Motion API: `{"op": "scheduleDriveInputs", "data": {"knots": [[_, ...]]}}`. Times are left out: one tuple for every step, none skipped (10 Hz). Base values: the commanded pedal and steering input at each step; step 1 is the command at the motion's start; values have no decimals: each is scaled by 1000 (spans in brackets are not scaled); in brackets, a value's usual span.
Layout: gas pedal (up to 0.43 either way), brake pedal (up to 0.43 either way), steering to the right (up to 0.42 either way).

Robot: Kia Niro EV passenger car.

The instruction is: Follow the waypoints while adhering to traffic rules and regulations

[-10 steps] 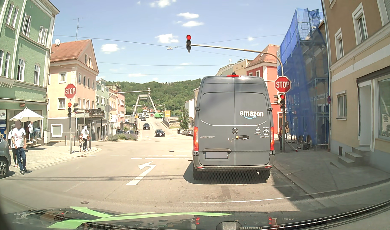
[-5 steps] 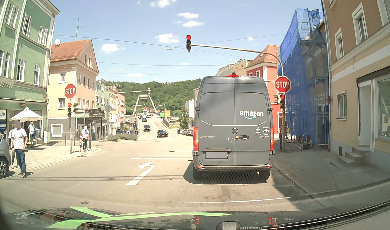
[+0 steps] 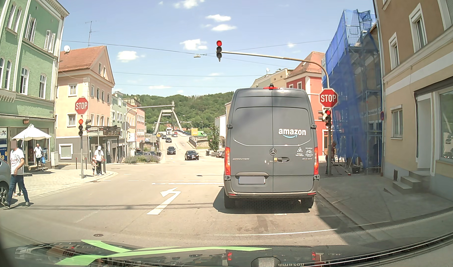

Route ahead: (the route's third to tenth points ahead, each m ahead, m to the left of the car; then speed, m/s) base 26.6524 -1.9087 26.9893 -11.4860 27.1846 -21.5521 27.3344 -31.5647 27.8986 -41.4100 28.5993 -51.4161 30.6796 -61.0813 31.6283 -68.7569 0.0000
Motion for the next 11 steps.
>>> {"op": "scheduleDriveInputs", "data": {"knots": [[0, 360, 32], [0, 360, 32], [0, 360, 32], [0, 360, 32], [0, 360, 32], [0, 360, 31], [0, 360, 32], [0, 360, 32], [0, 360, 31], [0, 360, 32], [0, 360, 32]]}}
